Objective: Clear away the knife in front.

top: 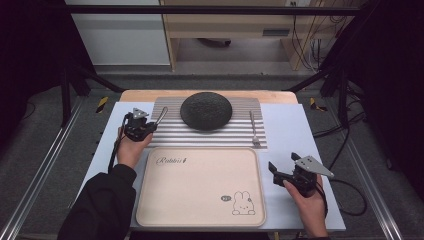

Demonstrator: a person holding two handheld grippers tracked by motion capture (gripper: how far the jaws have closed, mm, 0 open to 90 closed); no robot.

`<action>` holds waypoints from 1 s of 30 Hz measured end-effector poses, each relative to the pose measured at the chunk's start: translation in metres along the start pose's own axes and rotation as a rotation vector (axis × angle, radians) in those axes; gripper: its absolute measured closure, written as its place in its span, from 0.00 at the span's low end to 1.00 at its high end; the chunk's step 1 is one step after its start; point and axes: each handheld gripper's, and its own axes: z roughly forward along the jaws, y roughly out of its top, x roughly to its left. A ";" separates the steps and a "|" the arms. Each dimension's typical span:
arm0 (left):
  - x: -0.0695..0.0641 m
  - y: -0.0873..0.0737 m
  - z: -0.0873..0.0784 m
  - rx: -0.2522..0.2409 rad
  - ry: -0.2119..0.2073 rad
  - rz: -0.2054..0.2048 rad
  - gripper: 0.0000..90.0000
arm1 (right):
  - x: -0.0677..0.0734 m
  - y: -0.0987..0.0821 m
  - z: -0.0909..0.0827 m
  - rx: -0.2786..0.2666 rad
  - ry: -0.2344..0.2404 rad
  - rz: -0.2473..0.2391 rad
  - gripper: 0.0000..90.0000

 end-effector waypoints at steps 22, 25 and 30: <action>-0.098 -0.037 -0.075 -0.060 -0.247 0.113 0.89 | 0.003 0.000 0.001 0.009 -0.002 -0.011 0.10; -0.105 -0.040 -0.077 -0.060 -0.277 0.113 0.89 | 0.003 -0.001 0.001 0.011 -0.004 -0.015 0.10; -0.114 -0.041 -0.076 -0.056 -0.295 0.125 0.89 | 0.003 -0.001 0.002 0.015 -0.004 -0.017 0.10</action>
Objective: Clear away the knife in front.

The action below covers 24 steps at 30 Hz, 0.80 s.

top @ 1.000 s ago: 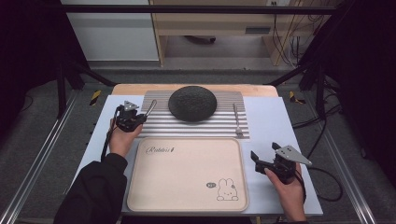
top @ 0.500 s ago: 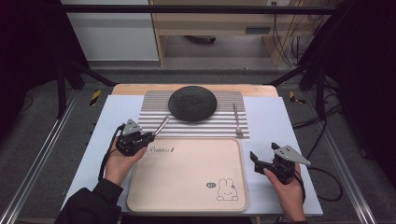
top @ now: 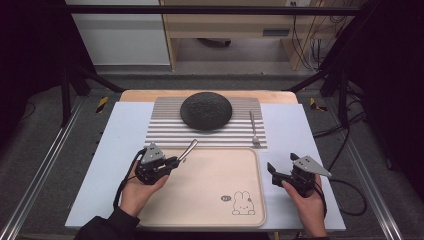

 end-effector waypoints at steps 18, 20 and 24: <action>-0.027 -0.020 0.025 0.113 -0.047 0.028 0.89 | 0.001 0.000 0.000 0.000 0.005 -0.007 0.10; -0.028 -0.021 0.027 0.116 -0.055 0.028 0.89 | 0.001 0.000 0.000 0.000 0.005 -0.009 0.10; -0.032 -0.023 0.030 0.125 -0.060 0.034 0.89 | 0.001 0.000 0.000 0.000 0.008 -0.010 0.10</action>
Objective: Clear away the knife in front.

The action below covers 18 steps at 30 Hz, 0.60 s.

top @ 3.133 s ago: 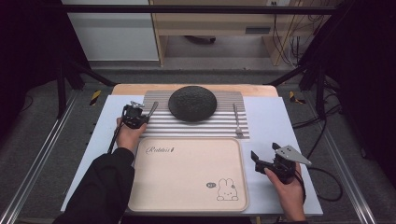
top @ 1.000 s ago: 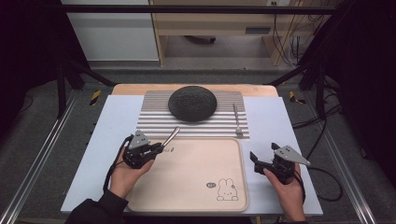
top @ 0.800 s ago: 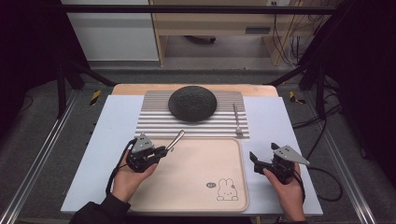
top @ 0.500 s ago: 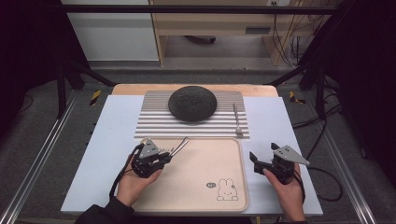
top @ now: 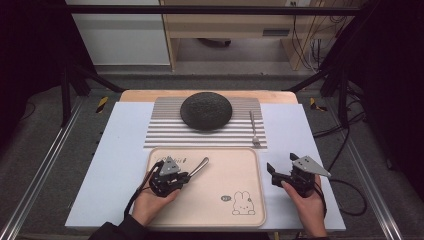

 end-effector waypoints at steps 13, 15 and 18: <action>-0.003 -0.004 0.005 0.029 0.013 0.010 0.89 | 0.002 0.000 0.001 0.005 0.005 -0.006 0.10; -0.002 -0.004 0.005 0.033 0.016 0.006 0.89 | 0.002 0.000 0.001 0.004 0.006 -0.007 0.10; -0.003 -0.005 0.005 0.039 0.018 0.006 0.89 | 0.002 0.000 0.001 0.003 0.009 -0.009 0.10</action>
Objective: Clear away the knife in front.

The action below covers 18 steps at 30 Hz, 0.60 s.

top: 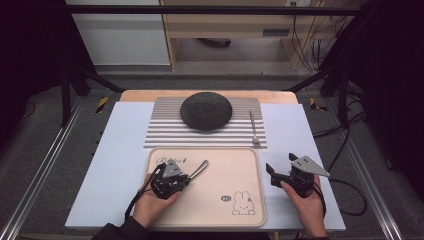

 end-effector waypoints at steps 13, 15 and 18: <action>-0.002 -0.006 -0.005 0.027 0.013 0.003 0.89 | 0.001 0.000 0.001 0.003 0.007 -0.009 0.09; -0.003 -0.008 -0.007 0.029 0.014 0.000 0.89 | 0.001 0.000 0.001 0.002 0.007 -0.006 0.09; -0.004 -0.009 -0.009 0.033 0.019 -0.001 0.89 | 0.001 0.000 0.000 0.004 0.008 -0.005 0.09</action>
